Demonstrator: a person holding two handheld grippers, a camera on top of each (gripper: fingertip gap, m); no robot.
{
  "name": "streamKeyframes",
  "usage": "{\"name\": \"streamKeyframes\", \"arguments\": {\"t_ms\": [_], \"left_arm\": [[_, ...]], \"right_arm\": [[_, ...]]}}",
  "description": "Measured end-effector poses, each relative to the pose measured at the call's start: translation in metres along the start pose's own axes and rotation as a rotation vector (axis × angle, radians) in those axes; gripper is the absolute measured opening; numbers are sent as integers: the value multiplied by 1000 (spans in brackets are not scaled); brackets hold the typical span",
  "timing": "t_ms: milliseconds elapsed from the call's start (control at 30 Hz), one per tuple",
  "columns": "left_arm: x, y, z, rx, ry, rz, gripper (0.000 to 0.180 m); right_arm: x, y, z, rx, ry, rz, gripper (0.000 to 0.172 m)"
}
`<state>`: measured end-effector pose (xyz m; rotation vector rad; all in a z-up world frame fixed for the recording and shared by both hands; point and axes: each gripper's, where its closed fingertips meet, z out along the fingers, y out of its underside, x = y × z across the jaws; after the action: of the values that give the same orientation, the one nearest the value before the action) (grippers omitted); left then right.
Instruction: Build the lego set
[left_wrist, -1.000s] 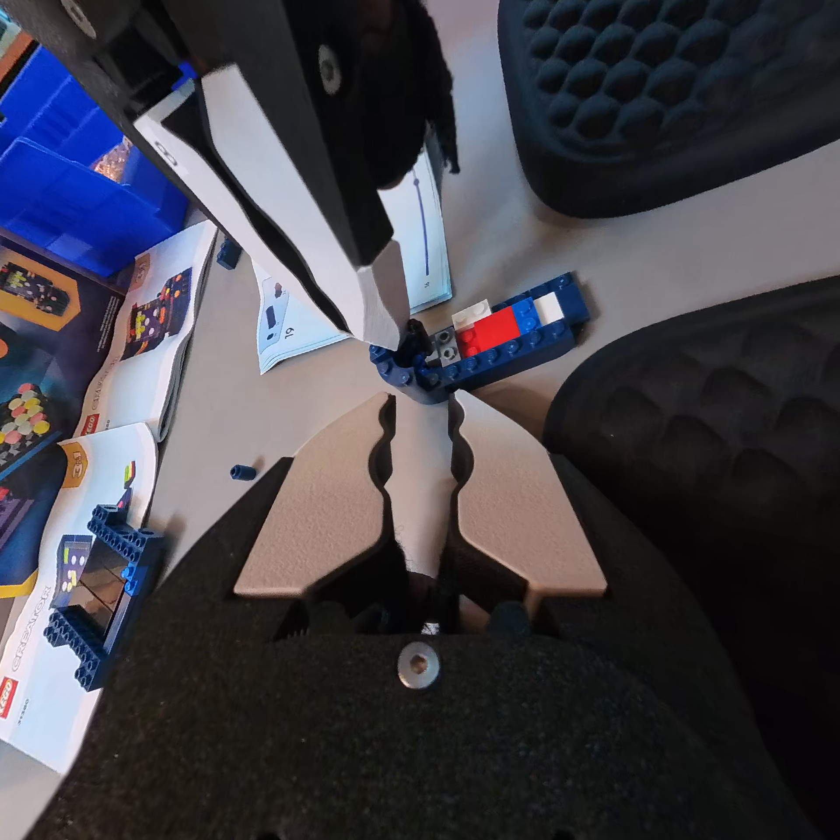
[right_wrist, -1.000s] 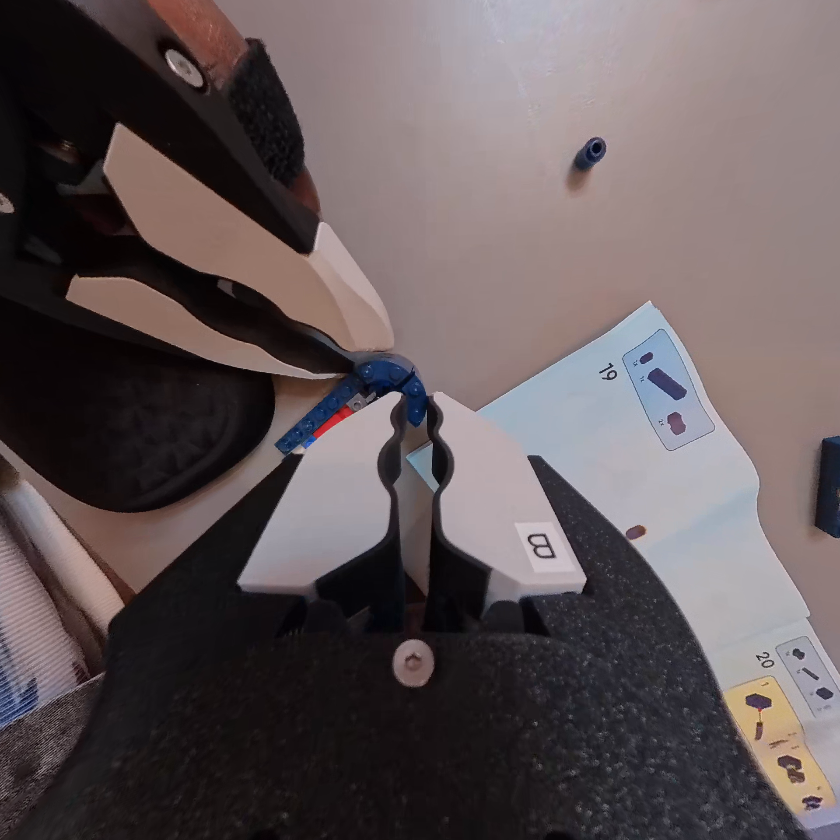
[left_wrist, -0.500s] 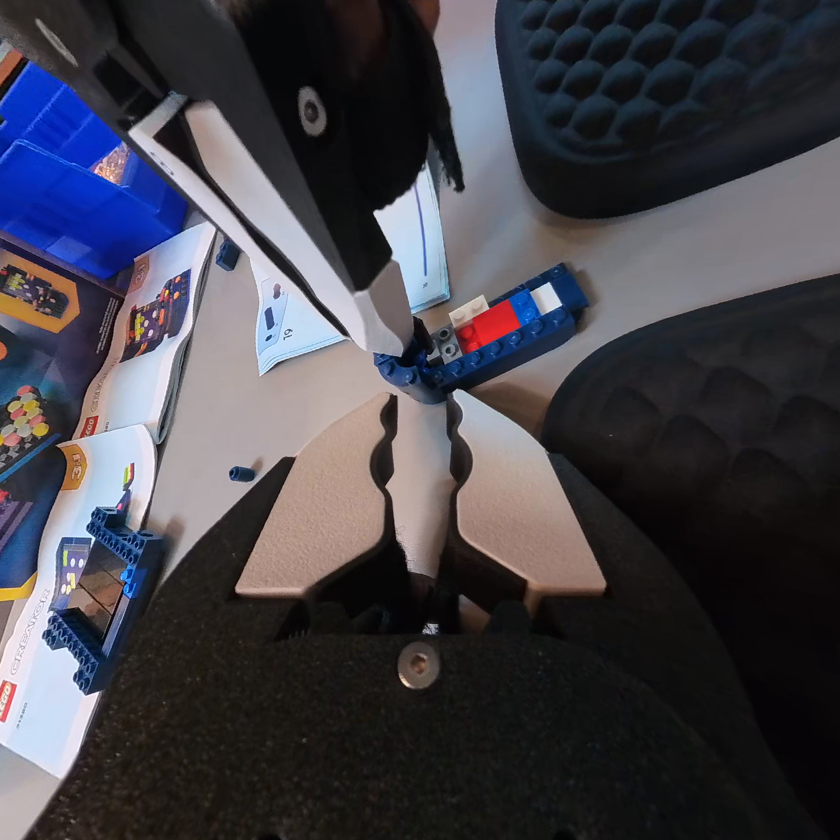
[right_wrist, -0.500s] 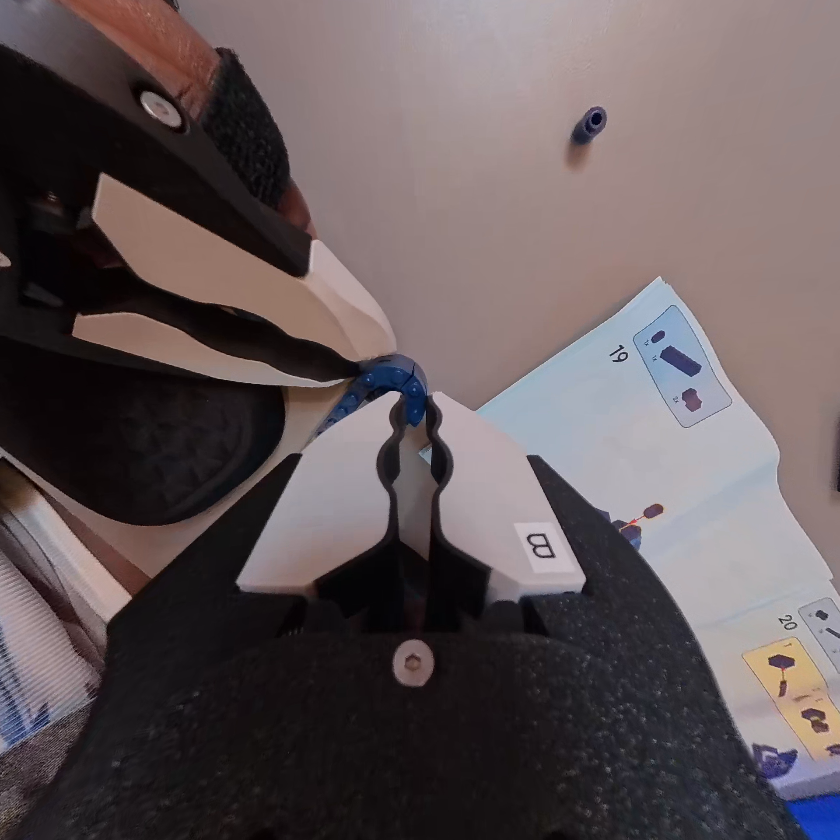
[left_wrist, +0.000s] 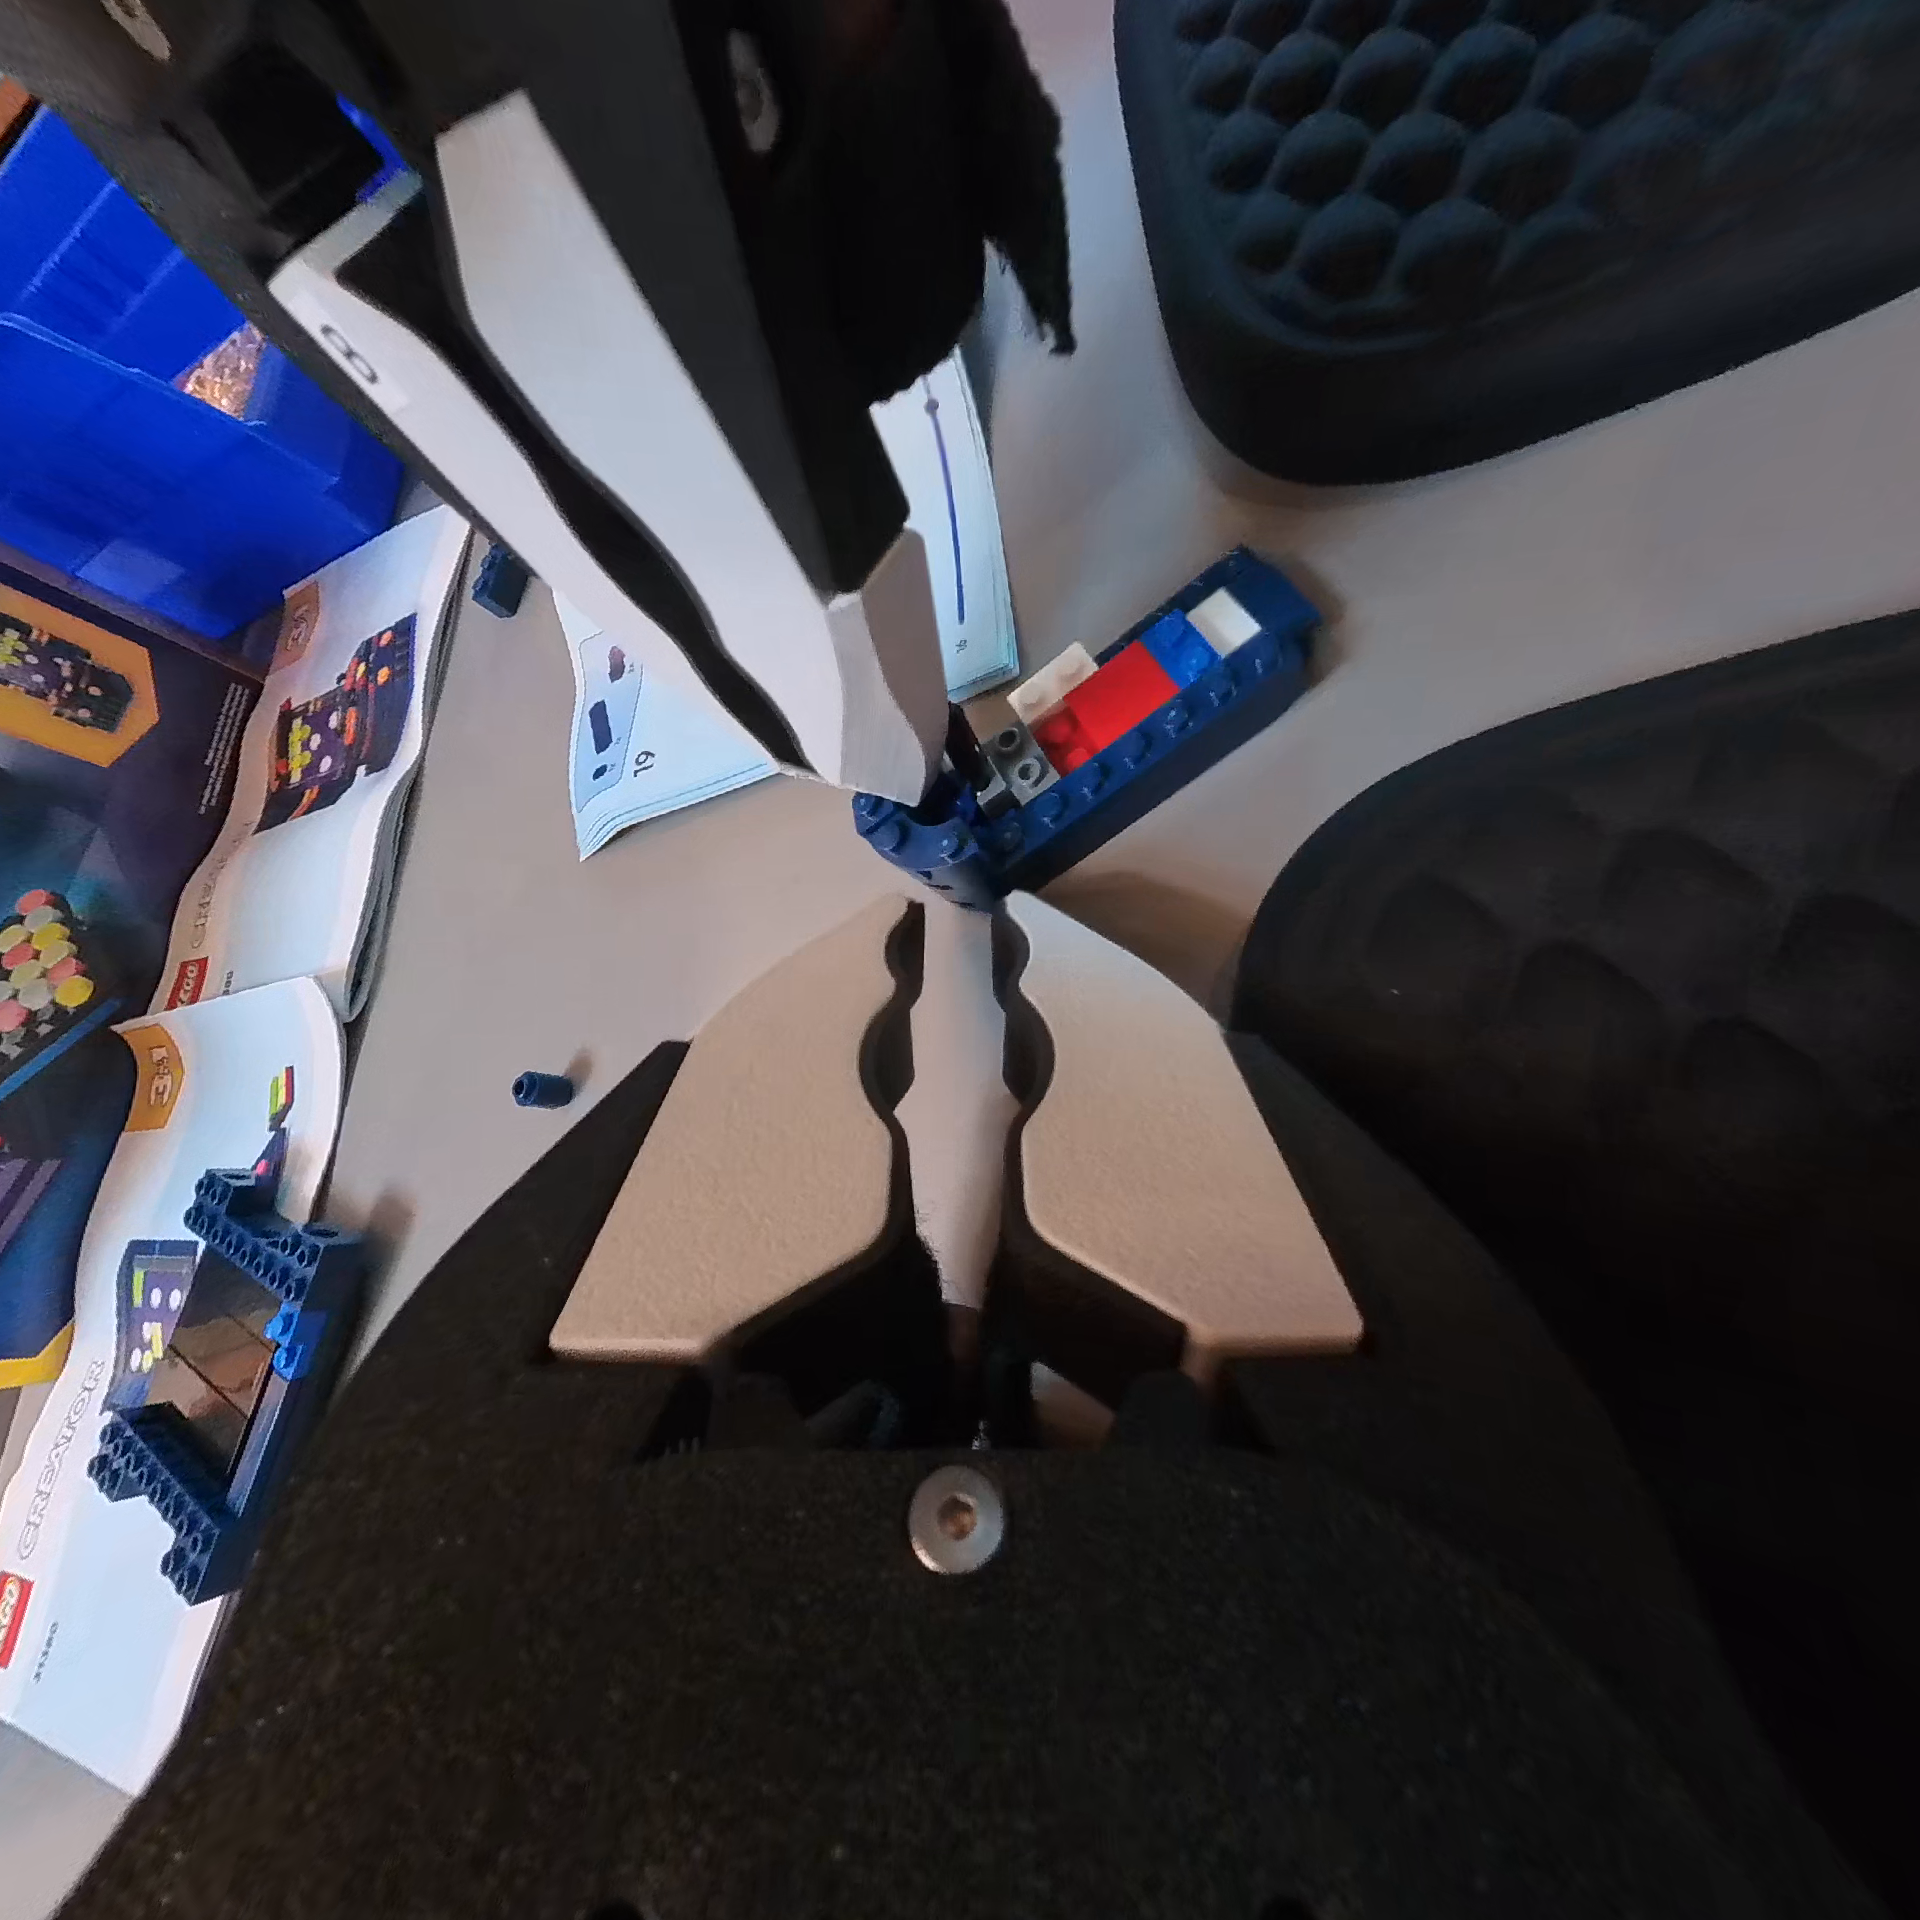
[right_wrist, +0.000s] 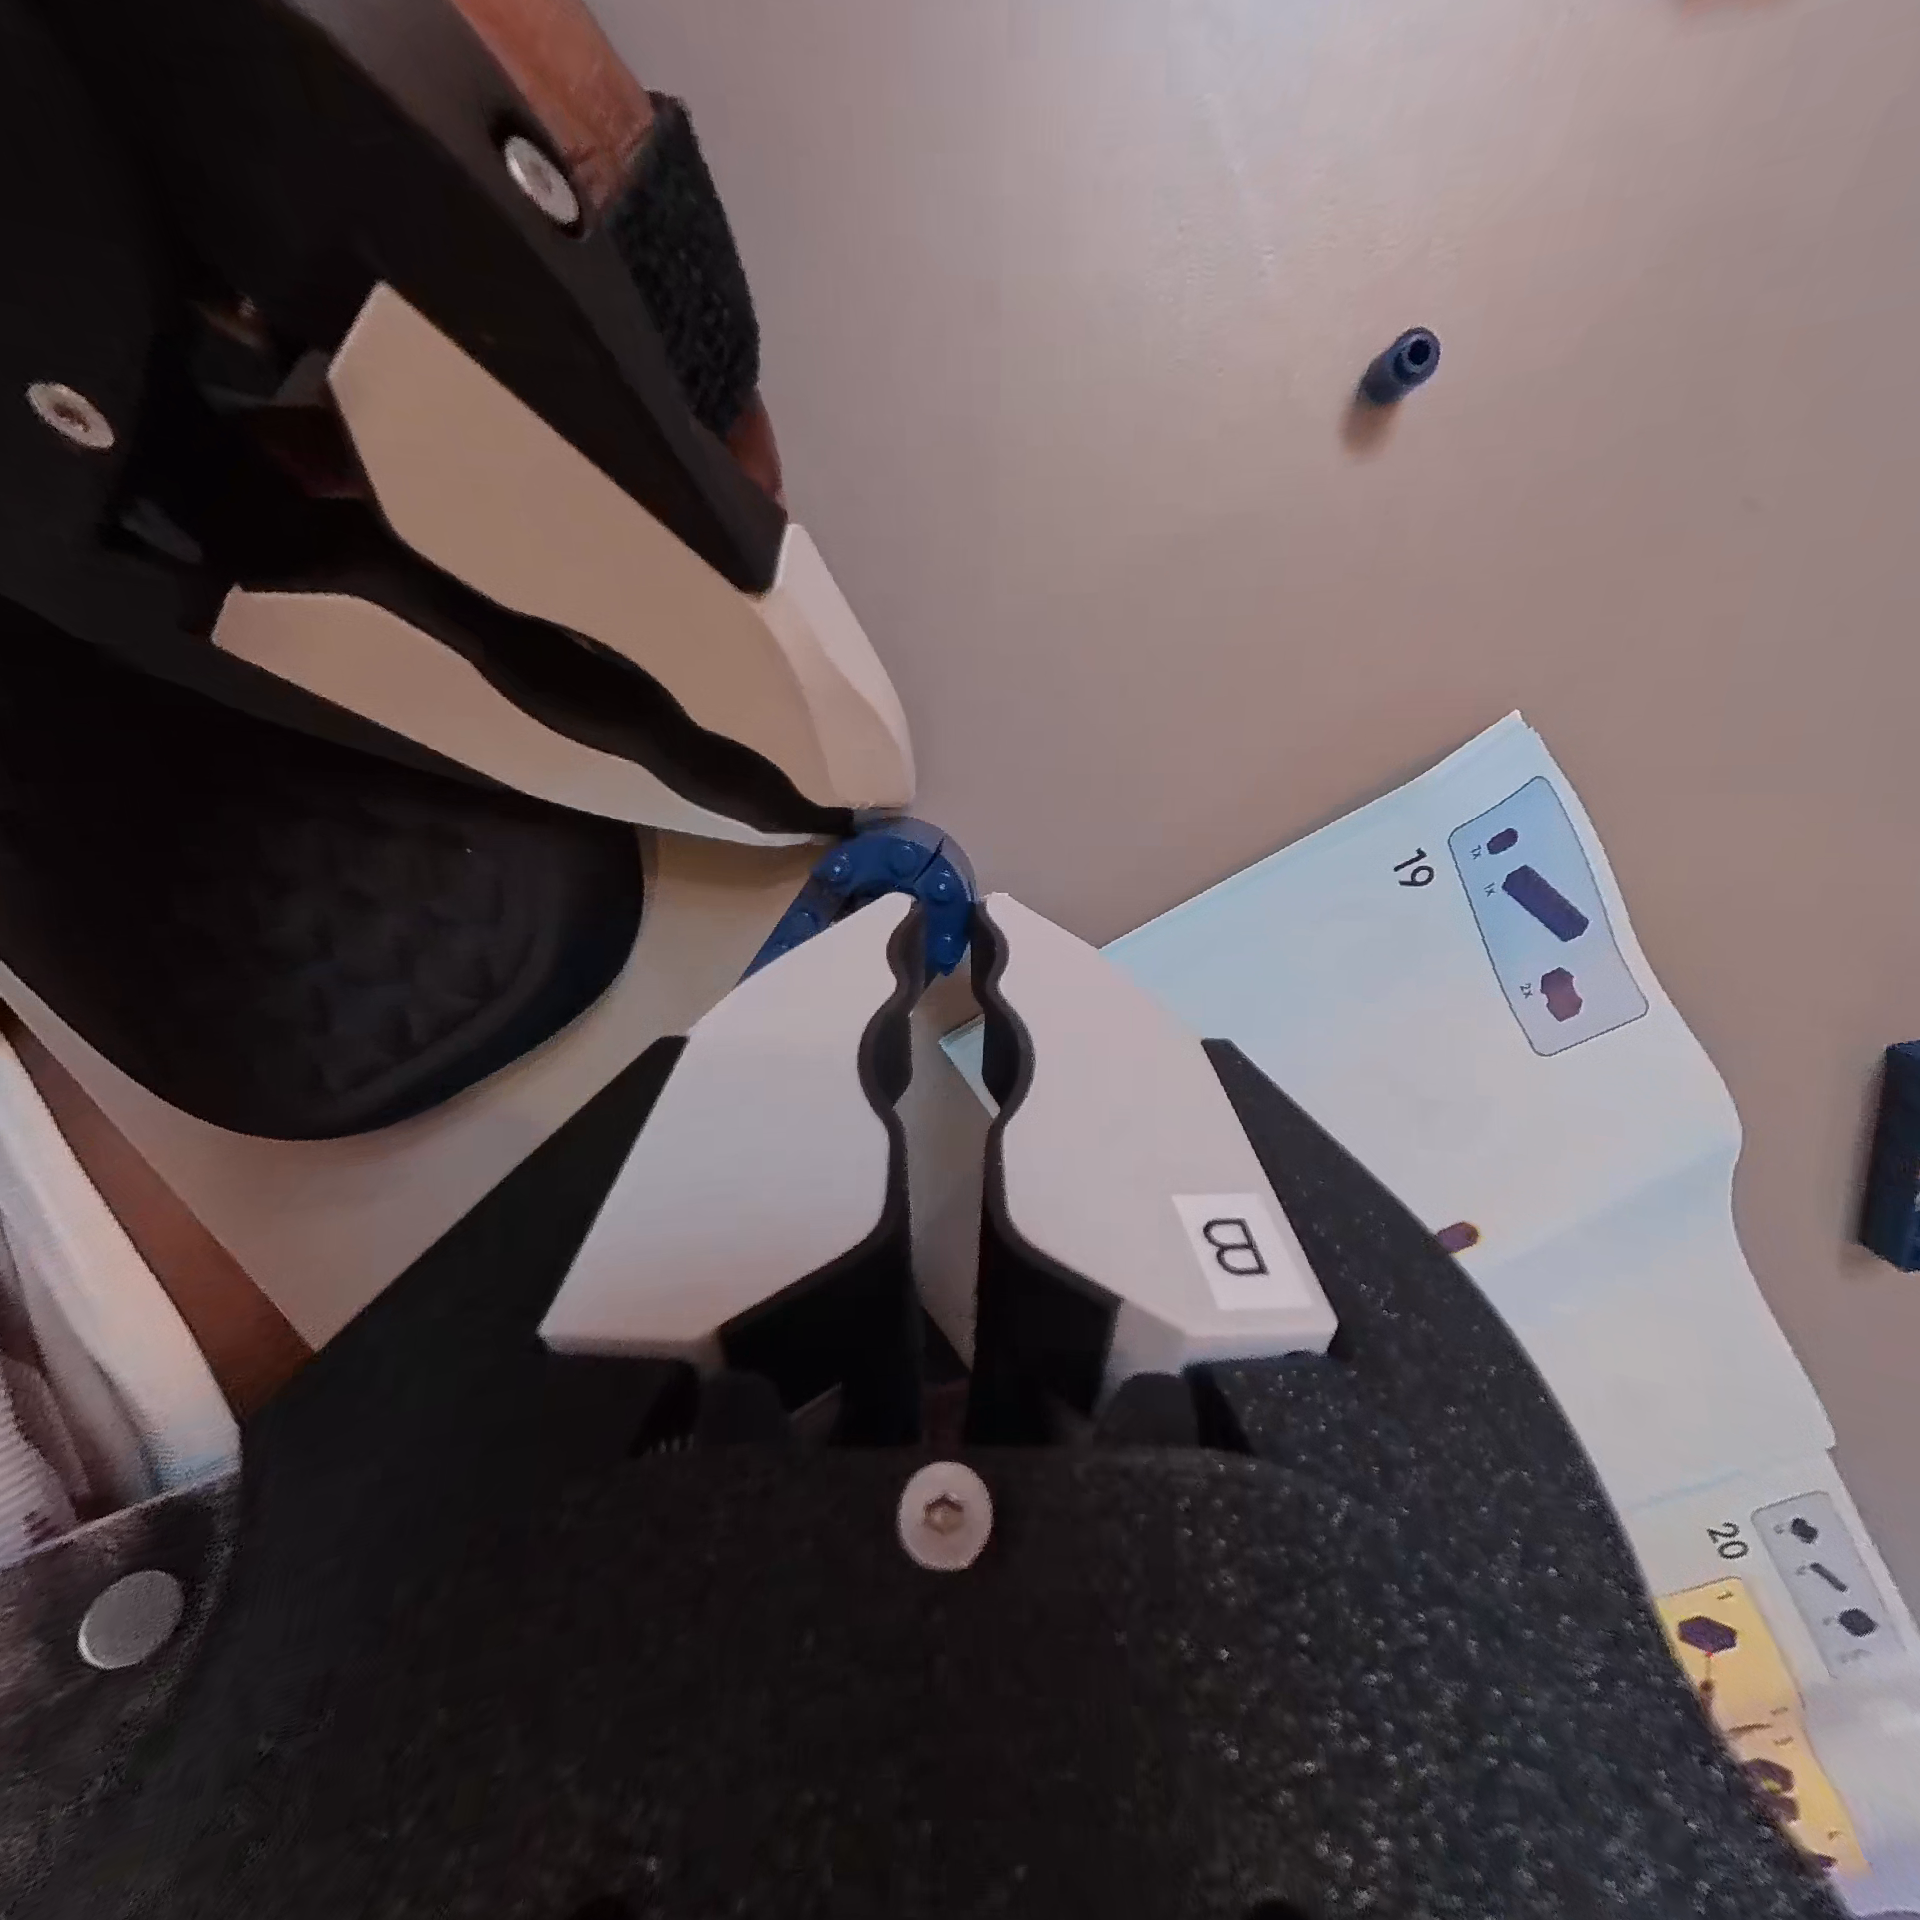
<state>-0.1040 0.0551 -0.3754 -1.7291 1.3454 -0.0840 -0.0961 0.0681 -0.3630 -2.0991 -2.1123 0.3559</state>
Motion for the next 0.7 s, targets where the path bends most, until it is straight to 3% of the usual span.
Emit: {"name": "streamKeyframes", "arguments": {"t_ms": [200,333,567,700], "left_arm": [[-6,3,-2,8,-10,7,10],[-23,-18,-21,226,-6,-106,5],[-21,-36,-23,353,263,-261,2],[-24,-32,-17,315,279,-279,0]], "right_arm": [[-1,0,0,8,6,-17,8],[-1,-1,0,30,2,-17,8],[0,-1,1,39,7,-51,8],[-1,-1,0,55,2,-53,8]]}}
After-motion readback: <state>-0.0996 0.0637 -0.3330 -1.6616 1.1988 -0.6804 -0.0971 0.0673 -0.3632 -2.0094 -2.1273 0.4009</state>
